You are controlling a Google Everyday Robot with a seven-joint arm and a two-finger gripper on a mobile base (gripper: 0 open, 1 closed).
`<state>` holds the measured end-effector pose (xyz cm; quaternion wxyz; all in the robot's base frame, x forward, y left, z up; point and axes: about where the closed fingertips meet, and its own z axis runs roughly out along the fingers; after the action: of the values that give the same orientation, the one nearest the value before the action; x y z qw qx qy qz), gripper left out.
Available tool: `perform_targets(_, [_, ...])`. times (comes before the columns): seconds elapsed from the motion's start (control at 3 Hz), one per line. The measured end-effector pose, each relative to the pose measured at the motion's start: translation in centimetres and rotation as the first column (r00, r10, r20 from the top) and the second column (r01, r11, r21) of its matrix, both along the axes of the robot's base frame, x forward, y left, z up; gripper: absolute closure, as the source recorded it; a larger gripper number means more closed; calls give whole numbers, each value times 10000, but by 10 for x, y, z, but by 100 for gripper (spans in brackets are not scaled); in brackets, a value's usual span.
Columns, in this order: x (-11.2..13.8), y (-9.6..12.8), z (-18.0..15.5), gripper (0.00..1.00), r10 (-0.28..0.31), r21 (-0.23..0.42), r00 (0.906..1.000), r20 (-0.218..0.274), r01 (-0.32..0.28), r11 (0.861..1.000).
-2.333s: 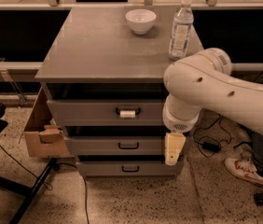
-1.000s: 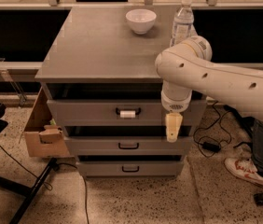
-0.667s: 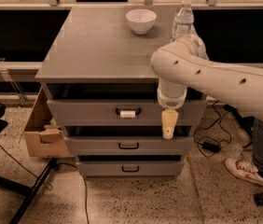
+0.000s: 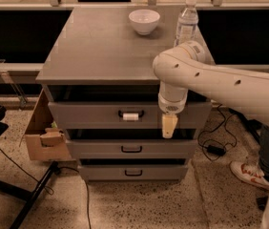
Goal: Open top drawer
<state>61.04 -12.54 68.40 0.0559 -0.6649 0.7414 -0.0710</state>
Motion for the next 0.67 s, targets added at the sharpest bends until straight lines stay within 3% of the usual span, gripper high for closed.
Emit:
perform_targets(0.33, [-19, -8, -16, 48, -392, 285, 9980, -486, 406, 9988])
perform_targets(0.67, [-18, -8, -12, 71, -393, 285, 9980, -487, 407, 9988])
